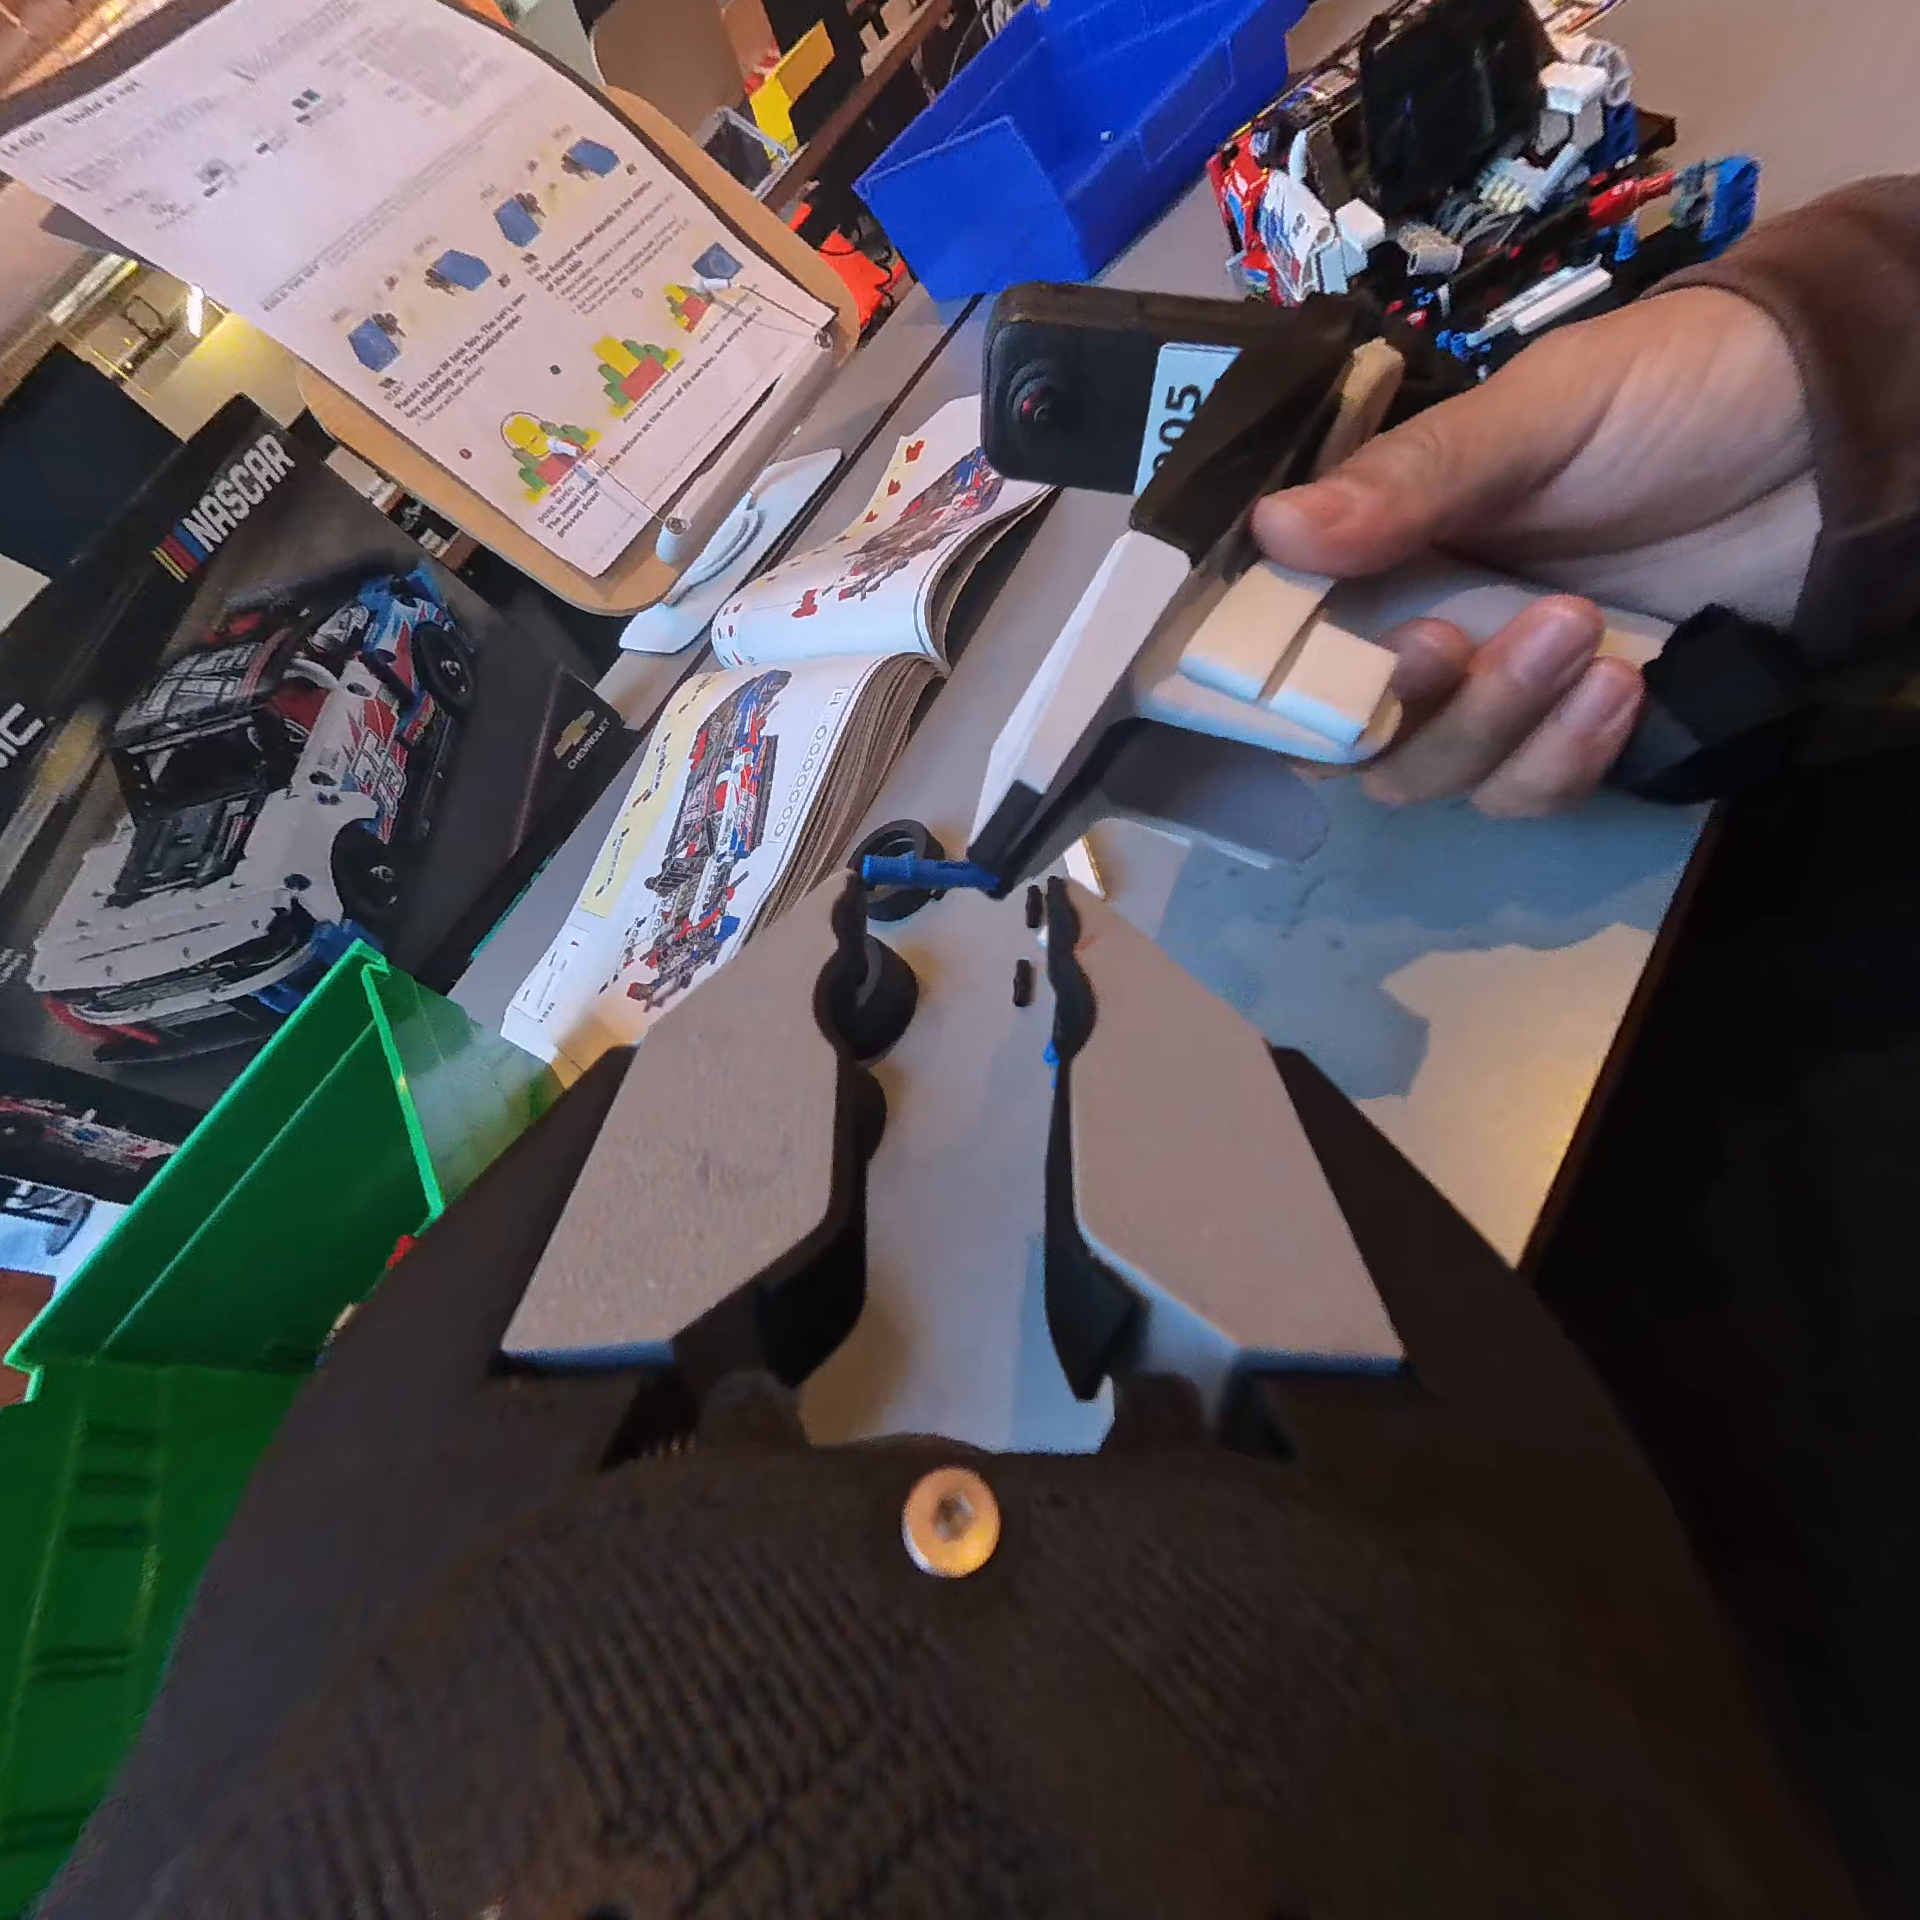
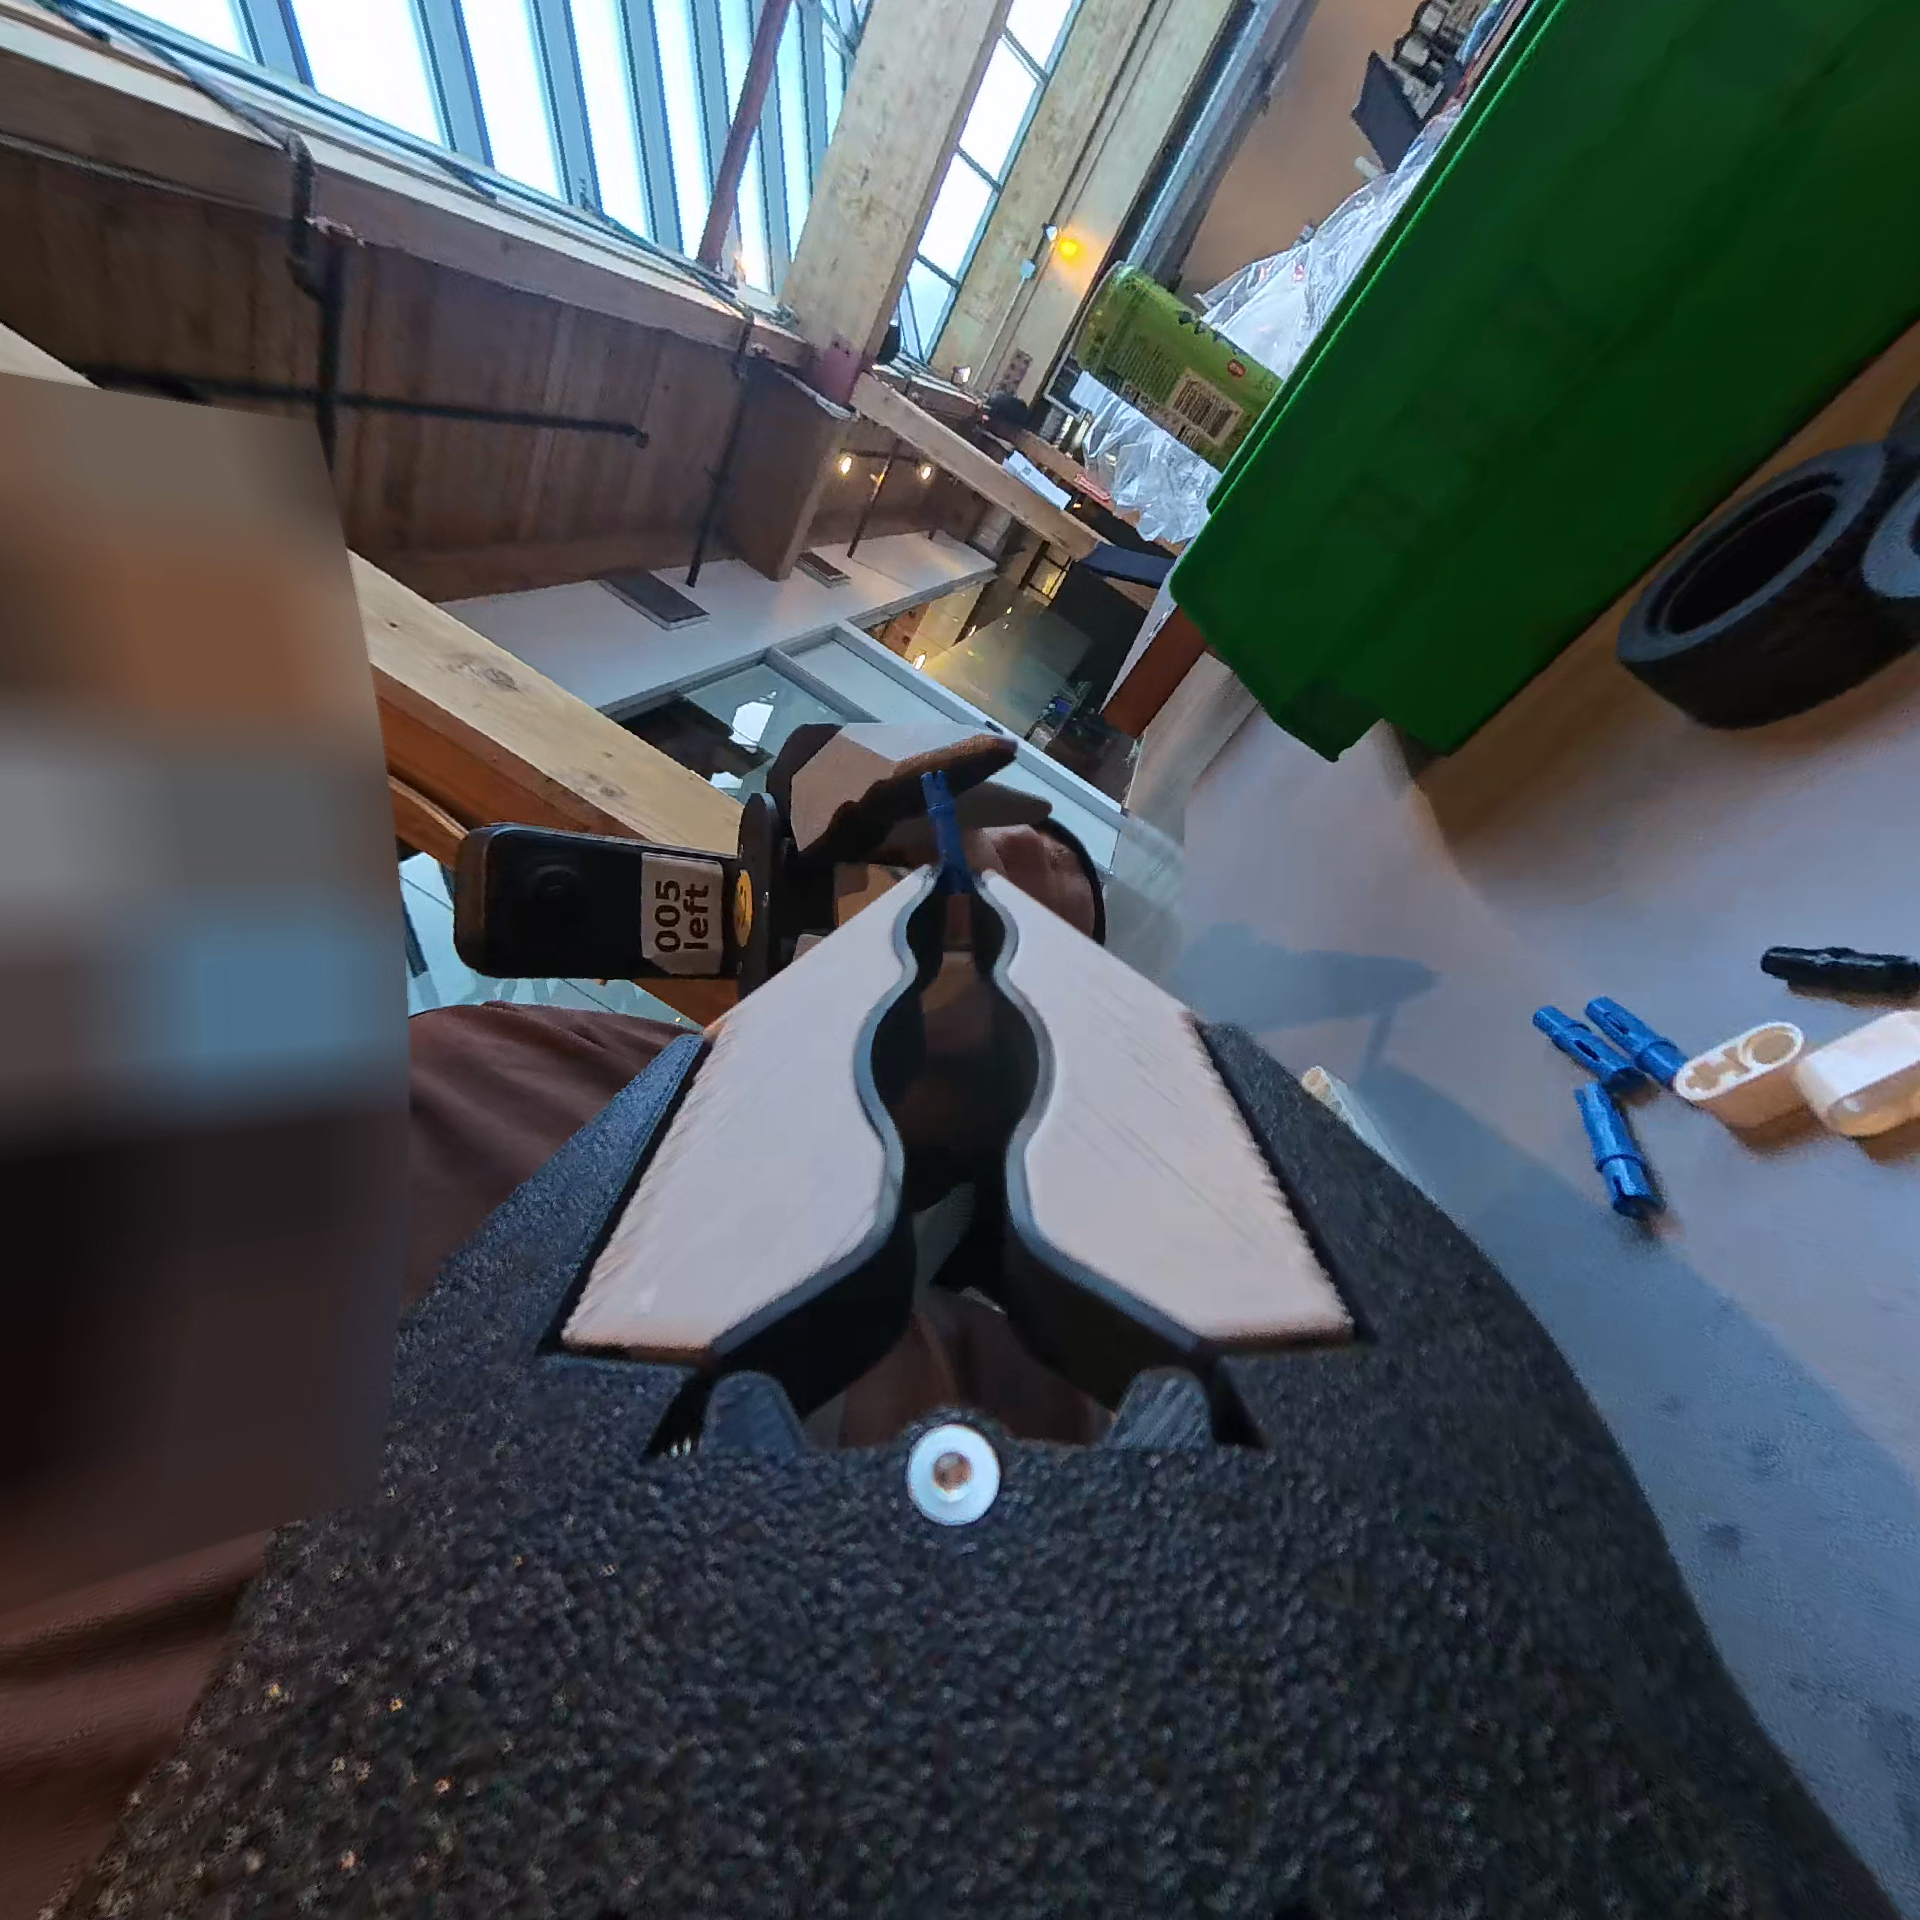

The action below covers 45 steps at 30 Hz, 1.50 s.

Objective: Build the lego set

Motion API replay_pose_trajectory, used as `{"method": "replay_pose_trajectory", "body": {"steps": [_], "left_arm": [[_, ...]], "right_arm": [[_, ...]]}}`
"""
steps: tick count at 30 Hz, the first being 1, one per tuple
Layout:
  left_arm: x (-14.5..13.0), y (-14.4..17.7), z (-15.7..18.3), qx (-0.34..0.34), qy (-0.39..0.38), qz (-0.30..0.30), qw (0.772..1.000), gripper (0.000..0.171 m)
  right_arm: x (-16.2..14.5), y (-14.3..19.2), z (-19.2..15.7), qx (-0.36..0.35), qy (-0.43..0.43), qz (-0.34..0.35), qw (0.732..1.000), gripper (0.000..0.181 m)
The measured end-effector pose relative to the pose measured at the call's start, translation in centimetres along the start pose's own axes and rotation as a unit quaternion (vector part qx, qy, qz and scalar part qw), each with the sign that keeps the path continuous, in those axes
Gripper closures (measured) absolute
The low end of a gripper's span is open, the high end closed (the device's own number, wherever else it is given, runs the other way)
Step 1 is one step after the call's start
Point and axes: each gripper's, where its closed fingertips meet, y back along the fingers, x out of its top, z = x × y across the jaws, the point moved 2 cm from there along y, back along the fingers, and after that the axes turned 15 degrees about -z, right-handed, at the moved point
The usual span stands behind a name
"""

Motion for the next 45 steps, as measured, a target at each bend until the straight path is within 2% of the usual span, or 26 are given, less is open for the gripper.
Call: {"method": "replay_pose_trajectory", "body": {"steps": [10, 15, 18, 24, 27, 30, 33, 37, 39, 41, 45], "left_arm": [[-0.1, 0.0, 0.0, 0.004, -0.048, 0.000, 0.999, 0.147], [-0.6, -0.2, 1.4, -0.052, -0.058, -0.005, 0.997, 0.150], [-1.1, -0.6, 2.1, -0.057, -0.088, -0.017, 0.994, 0.150], [-1.8, -1.4, 3.0, -0.064, -0.152, -0.044, 0.985, 0.150], [-2.1, -1.8, 2.7, -0.088, -0.094, -0.064, 0.990, 0.147], [-2.5, -2.0, 2.4, -0.132, 0.019, -0.075, 0.988, 0.140], [-1.9, -1.9, 3.0, -0.208, 0.140, -0.059, 0.966, 0.141], [-0.7, -1.6, 2.9, -0.285, 0.243, -0.029, 0.927, 0.152], [-0.4, -1.6, 2.6, -0.302, 0.271, -0.017, 0.914, 0.156], [-0.4, -1.7, 2.4, -0.302, 0.281, -0.014, 0.911, 0.169], [-0.9, -1.7, 2.1, -0.280, 0.267, -0.022, 0.922, 0.170]], "right_arm": [[-0.3, -0.1, 0.4, -0.008, -0.005, -0.017, 1.000, 0.177], [-0.9, -0.3, 0.8, -0.077, 0.046, -0.068, 0.994, 0.172], [-1.3, -0.3, 1.2, -0.127, 0.082, -0.099, 0.983, 0.172], [-1.8, -0.2, 2.1, -0.175, 0.101, -0.123, 0.972, 0.176], [-1.3, 0.3, 2.3, -0.192, 0.107, -0.109, 0.969, 0.176], [0.0, 1.2, 1.7, -0.182, 0.109, -0.057, 0.975, 0.176], [0.7, 1.3, 1.0, -0.156, 0.111, -0.026, 0.981, 0.176], [0.2, 0.6, 0.8, -0.150, 0.129, -0.031, 0.980, 0.176], [0.0, 0.2, 0.7, -0.158, 0.144, -0.037, 0.976, 0.176], [0.1, 0.2, 0.6, -0.170, 0.158, -0.037, 0.972, 0.176], [-0.1, 0.6, 0.8, -0.208, 0.184, -0.061, 0.959, 0.176]]}}
